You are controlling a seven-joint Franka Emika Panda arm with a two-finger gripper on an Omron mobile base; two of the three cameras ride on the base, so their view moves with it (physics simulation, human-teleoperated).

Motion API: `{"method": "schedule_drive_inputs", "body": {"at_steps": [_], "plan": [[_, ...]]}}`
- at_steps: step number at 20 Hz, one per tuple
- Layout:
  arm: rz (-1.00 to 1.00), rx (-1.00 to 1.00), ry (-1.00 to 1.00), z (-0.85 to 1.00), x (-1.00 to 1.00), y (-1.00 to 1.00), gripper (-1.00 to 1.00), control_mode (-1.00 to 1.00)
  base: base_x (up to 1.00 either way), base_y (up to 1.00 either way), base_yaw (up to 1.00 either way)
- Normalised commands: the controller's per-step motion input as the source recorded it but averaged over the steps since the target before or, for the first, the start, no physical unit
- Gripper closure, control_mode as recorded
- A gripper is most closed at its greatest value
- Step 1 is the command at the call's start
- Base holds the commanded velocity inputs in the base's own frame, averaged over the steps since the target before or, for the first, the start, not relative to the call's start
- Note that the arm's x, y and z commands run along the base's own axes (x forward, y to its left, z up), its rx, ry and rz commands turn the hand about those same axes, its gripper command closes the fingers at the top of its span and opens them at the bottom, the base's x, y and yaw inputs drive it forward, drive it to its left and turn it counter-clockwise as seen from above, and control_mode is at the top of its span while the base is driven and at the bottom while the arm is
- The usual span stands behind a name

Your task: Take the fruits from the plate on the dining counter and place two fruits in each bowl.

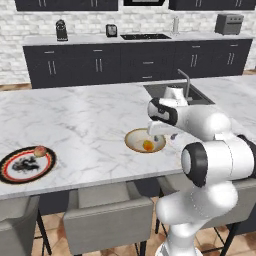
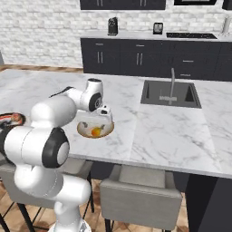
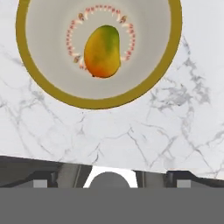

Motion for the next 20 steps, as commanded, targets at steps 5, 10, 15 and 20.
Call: {"method": "schedule_drive_inputs", "body": {"at_steps": [5, 10, 15, 20], "plan": [[0.0, 0.0, -0.18, 0.51, -0.85, 0.0, -1.0, -1.0, 0.0, 0.0, 0.0], [-0.02, 0.0, -0.1, 0.55, -0.85, 0.04, -1.0, -1.0, 0.0, 0.0, 0.0], [-0.05, 0.0, 0.0, 0.4, -0.42, 0.13, -1.0, -1.0, 0.0, 0.0, 0.0], [-0.01, 0.0, 0.0, 0.22, -0.25, 0.06, -1.0, -1.0, 0.0, 0.0, 0.0]]}}
